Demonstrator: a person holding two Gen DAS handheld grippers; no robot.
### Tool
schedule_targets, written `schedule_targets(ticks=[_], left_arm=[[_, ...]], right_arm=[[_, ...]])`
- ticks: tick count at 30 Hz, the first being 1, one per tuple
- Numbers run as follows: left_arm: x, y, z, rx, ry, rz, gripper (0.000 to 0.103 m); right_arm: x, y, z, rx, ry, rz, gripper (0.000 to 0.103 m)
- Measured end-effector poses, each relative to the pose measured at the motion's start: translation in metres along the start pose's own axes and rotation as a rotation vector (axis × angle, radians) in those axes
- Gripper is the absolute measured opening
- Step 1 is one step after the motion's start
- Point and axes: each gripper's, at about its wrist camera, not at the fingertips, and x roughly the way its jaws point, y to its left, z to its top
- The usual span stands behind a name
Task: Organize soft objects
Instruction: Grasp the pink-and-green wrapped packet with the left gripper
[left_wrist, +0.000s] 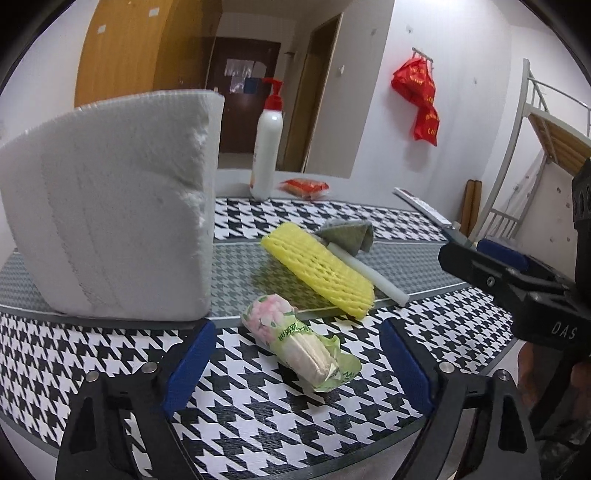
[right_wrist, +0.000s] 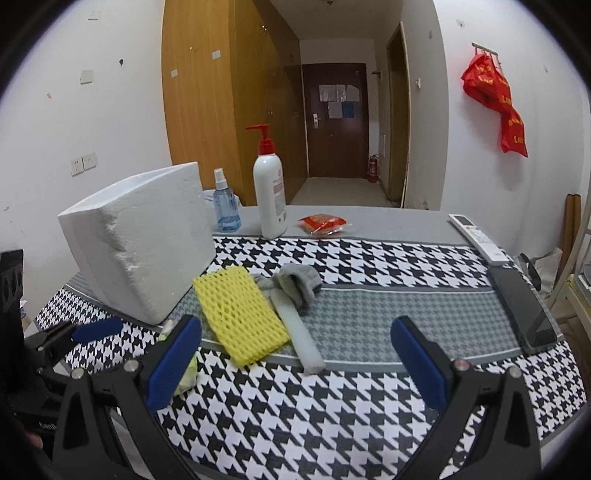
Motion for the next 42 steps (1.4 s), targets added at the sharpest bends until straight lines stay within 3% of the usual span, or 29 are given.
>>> schedule_targets(ticks=[2,12,21,32,38,42], left_arm=[[0.004,-0.002,-0.001,0.009,0.016,0.008,0.082],[0.017,-0.001,-0.002,-0.002,0.077,0.01,0.082],[0.035,-0.006,0.003,-0.002,0.111,0.018,0.074],[0.05,-0.002,0.009,0.01,0.161,0.029,0.035],[0.051,0.004,0.011,0.024,0.163,0.019,0.026],[0.049,0.008,0.011,0.033,0.159,0.021,0.025]], right_arm=[[0.004,-0.002,0.001,0.002,0.009,0.005,0.103],[0.015,-0.008,0.005,-0.001,0.027,-0.004,0.103],[0.022,-0.011,0.004,-0.002,0.043,-0.001,0.103],[0.041,-0.02,0.008,0.0,0.092,-0.008,0.103],[0.053,-0.02,0.014,0.008,0.119,0.013,0.103],[0.063,-0.019,0.018,0.007,0.144,-0.001,0.103]])
